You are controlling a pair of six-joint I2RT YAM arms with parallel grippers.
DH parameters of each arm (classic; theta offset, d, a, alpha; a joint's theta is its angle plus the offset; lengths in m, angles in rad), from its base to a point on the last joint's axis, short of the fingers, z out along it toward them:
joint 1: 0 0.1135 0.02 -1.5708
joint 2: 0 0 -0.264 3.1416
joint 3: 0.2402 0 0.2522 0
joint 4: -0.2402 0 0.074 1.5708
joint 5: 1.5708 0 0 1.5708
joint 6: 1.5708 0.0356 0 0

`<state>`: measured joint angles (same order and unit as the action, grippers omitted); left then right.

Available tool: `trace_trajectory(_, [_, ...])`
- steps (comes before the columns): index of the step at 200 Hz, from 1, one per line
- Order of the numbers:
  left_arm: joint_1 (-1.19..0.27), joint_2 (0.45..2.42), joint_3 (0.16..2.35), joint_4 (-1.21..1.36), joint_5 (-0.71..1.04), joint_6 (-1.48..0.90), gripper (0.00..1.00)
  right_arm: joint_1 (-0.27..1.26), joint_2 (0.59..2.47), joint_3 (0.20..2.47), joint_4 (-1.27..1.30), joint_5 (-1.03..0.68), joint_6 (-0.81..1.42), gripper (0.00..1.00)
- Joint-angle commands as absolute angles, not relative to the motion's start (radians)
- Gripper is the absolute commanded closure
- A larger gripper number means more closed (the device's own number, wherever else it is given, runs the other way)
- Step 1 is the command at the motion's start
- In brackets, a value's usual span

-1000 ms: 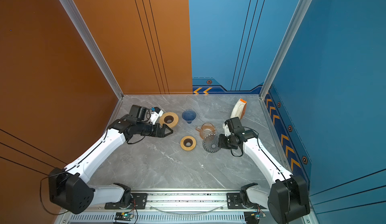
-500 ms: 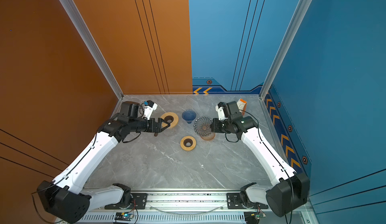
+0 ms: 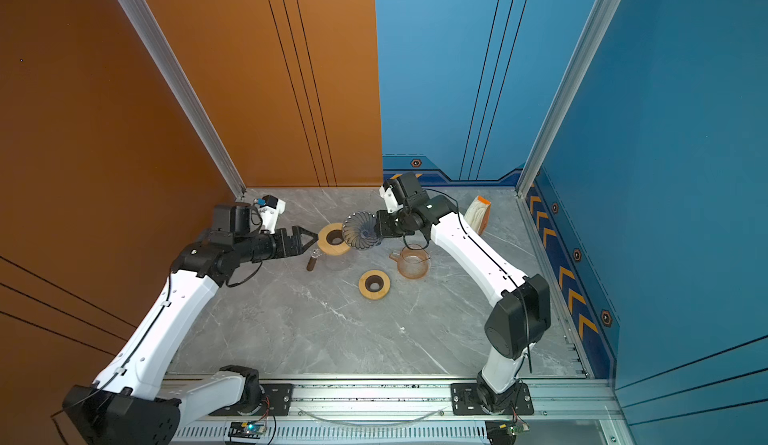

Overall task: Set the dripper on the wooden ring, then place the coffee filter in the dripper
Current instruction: 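Lift the clear glass dripper and carry it over the bamboo ring on the carafe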

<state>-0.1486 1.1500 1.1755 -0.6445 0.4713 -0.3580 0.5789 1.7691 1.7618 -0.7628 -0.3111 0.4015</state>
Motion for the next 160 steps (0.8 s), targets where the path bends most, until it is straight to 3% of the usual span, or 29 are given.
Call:
trace_trajectory(1, [-0.128,1.135,1.146,-0.65,0.481,-0.357,0.02,0.611,1.845,1.88,-0.768,-0.313,0.419,1.0])
trace_trajectory(67, [-0.095,1.135,1.123,-0.651,0.494,-0.357,0.02,0.653,2.04,2.088,-0.768,-0.325,0.414,1.0])
trace_trajectory(160, [-0.071,1.105,1.097,-0.684,0.495,-0.351,0.02,0.666,2.193,2.171,-0.767,-0.32,0.445,1.0])
